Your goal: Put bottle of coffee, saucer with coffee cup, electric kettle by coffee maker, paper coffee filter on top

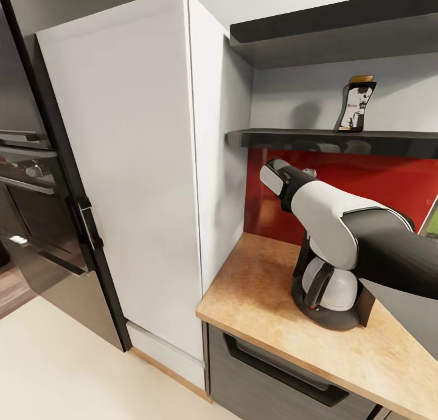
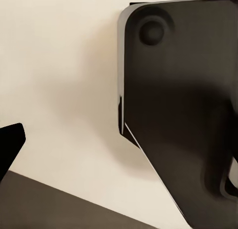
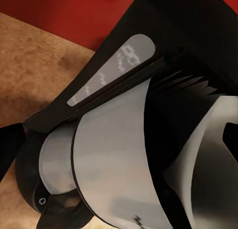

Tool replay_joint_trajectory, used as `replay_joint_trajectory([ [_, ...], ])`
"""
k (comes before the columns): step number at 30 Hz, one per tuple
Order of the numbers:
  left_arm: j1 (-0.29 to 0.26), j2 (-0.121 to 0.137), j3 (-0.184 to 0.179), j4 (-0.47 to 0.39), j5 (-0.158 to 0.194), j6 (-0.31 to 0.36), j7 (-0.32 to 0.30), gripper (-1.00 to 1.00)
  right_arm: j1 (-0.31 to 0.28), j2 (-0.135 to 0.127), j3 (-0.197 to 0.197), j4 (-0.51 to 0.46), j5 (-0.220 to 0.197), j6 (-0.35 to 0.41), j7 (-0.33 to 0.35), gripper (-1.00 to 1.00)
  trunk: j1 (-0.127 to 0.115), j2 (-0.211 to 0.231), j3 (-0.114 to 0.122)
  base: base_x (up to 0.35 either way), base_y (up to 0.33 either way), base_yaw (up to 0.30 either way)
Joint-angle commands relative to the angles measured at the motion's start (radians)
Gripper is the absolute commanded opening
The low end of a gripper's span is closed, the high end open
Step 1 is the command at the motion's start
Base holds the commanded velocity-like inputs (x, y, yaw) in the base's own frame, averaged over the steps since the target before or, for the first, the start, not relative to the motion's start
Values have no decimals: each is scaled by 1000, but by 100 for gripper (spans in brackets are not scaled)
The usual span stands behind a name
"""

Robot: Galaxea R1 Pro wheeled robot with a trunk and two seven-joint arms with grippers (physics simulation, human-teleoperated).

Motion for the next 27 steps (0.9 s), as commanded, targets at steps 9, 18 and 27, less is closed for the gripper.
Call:
replay_joint_trajectory([
  [9, 0, 0, 0, -2, 1, -1, 1, 100, 0, 0, 8, -1, -11, 6, -5, 100, 1, -2, -2, 1, 0, 0],
  [18, 0, 0, -2, -1, 1, -1, 0, 100, 0, 0, 9, -10, -11, 6, -5, 100, 1, -2, -2, 0, 0, 0],
  [27, 0, 0, -1, -2, 1, -1, 2, 100, 0, 0, 9, -82, -10, 6, -8, 100, 1, -2, -2, -41, 0, 0],
])
